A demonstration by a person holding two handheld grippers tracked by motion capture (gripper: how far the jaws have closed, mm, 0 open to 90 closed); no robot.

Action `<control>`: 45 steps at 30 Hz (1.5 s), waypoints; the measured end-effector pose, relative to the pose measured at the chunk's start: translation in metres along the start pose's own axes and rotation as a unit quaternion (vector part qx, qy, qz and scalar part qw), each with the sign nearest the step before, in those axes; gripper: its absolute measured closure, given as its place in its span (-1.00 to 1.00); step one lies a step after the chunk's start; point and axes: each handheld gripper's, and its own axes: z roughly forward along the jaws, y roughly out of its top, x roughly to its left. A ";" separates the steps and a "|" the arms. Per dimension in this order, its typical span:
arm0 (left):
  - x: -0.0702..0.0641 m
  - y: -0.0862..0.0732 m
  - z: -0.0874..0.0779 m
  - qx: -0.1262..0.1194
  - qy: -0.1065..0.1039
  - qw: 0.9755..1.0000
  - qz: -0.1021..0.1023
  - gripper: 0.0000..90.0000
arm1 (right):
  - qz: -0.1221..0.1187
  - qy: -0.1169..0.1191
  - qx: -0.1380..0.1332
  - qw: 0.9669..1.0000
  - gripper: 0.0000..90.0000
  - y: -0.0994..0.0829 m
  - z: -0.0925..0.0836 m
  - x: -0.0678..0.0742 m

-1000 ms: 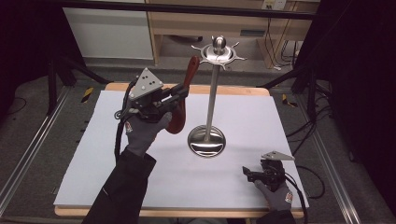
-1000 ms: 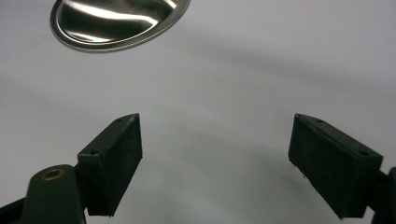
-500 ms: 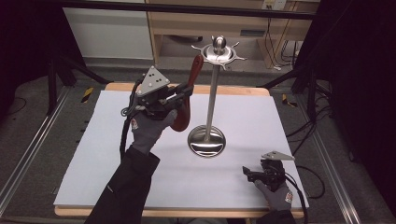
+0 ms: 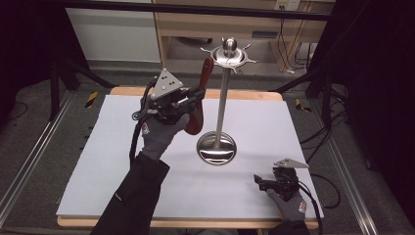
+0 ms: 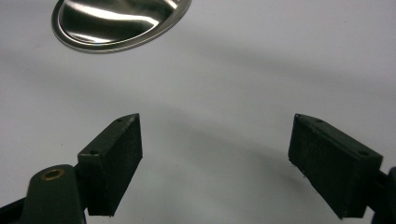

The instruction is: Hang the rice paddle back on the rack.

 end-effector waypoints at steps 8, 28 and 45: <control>-0.002 0.000 0.007 0.005 0.005 1.000 0.003 0.74 | 0.002 0.001 0.001 1.000 -0.61 0.000 0.000 0.000; -0.006 -0.006 0.017 0.013 0.025 1.000 0.006 0.61 | 0.000 0.002 -0.001 1.000 -0.61 0.000 0.000 0.001; 0.008 -0.042 -0.016 0.026 0.035 0.999 0.028 0.16 | 0.004 0.000 -0.003 1.000 -0.62 0.000 0.000 0.001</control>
